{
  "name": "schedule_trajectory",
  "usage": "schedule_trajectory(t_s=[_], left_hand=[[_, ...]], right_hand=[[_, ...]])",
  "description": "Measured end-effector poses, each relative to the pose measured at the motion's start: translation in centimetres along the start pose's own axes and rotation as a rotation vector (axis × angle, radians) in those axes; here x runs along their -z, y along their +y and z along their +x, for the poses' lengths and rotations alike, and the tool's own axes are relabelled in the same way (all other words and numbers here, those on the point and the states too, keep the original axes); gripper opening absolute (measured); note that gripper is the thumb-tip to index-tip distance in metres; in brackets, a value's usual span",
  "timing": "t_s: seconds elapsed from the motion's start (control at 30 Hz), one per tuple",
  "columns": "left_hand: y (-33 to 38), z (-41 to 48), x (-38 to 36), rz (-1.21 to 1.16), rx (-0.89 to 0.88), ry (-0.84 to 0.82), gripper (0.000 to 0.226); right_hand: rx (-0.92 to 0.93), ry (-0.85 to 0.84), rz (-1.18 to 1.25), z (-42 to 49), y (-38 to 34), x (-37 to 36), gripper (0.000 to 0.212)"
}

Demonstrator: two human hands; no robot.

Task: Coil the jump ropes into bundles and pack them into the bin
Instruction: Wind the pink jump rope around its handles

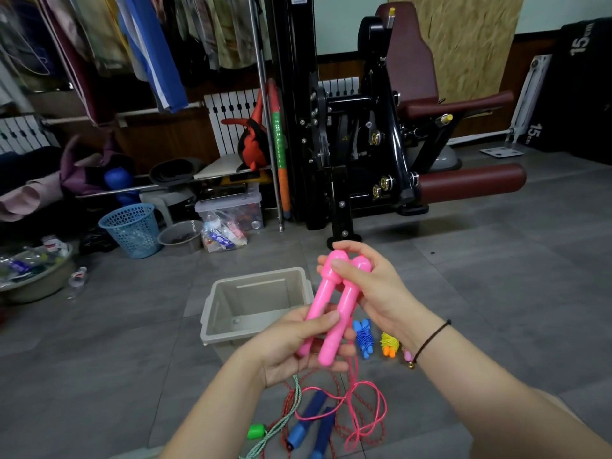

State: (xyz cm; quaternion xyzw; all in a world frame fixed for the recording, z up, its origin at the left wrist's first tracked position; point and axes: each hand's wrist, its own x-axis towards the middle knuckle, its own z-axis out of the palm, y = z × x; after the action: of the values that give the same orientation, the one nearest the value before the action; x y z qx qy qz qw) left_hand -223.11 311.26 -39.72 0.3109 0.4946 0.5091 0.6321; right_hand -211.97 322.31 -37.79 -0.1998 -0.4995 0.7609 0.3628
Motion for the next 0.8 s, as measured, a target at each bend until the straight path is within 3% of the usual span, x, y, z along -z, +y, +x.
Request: schedule_trajectory(t_s=[0.37,0.67,0.8], left_hand=[[-0.8,0.1,0.1,0.094,0.06,-0.137,0.029],[-0.8,0.0,0.1,0.086,0.091,-0.17,0.061],[-0.6,-0.1,0.1,0.071,0.102,-0.185,0.064]], right_hand=[[-0.03,-0.174,-0.204,-0.7,-0.7,0.1,0.03],[-0.1,-0.264,-0.237,-0.8,-0.8,0.4,0.05],[-0.095,-0.261,-0.24,-1.1,-0.7,0.2,0.044]])
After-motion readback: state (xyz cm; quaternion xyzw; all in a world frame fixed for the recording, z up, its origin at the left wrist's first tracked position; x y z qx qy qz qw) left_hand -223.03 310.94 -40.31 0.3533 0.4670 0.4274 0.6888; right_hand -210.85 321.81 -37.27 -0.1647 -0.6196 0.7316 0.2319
